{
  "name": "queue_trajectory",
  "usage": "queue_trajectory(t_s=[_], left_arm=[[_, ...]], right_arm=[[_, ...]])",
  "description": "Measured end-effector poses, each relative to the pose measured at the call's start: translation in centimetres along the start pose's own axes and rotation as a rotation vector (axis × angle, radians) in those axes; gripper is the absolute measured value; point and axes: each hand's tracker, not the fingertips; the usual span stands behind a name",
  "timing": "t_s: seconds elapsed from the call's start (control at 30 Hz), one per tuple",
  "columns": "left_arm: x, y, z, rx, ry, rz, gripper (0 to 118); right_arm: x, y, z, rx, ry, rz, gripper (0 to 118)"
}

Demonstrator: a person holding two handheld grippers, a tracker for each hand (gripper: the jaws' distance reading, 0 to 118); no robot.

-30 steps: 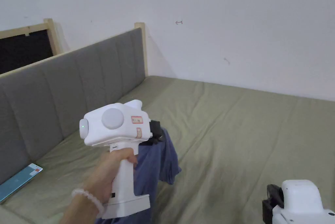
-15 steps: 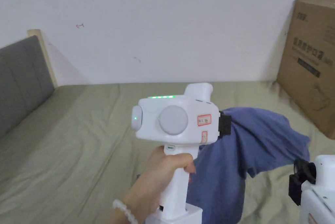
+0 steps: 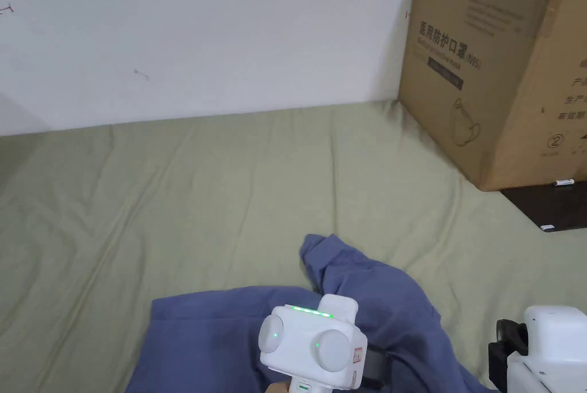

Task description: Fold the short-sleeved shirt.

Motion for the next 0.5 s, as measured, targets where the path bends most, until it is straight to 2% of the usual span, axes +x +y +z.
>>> queue_trajectory(t_s=[0.1, 0.2, 0.23, 0.27, 0.3, 0.33, 0.37, 0.4, 0.5], left_arm=[[-2.4, 1.3, 4.2, 0.132, -0.069, 0.132, 100], [-5.1, 0.5, 8.6, 0.162, -0.079, 0.180, 96], [-6.0, 1.7, 8.3, 0.183, -0.071, 0.197, 84], [-6.9, 0.8, 9.5, 0.204, -0.063, 0.204, 52], [-7.8, -0.3, 10.4, 0.224, -0.037, 0.204, 32], [-8.8, -1.7, 11.1, 0.232, 0.017, 0.197, 23], [-7.8, -0.9, 11.2, 0.220, 0.078, 0.195, 23], [-8.3, -1.9, 11.1, 0.218, 0.141, 0.197, 1], [-9.8, -4.3, 10.8, 0.184, 0.130, 0.248, 0]], right_arm=[[-0.9, 0.1, -0.4, -0.005, 0.022, 0.014, 0], [-2.4, 0.4, -0.2, 0.002, 0.062, 0.034, 0], [-2.9, 0.5, -0.1, 0.008, 0.077, 0.042, 0], [-3.3, 0.6, 0.0, 0.012, 0.090, 0.048, 0], [-3.7, 0.6, 0.0, 0.015, 0.102, 0.055, 0], [-4.1, 0.6, 0.1, 0.018, 0.115, 0.061, 0], [-4.6, 0.6, 0.1, 0.020, 0.125, 0.066, 0], [-5.0, 0.6, 0.1, 0.019, 0.135, 0.071, 0], [-6.0, 0.5, 0.1, 0.013, 0.163, 0.076, 0]])
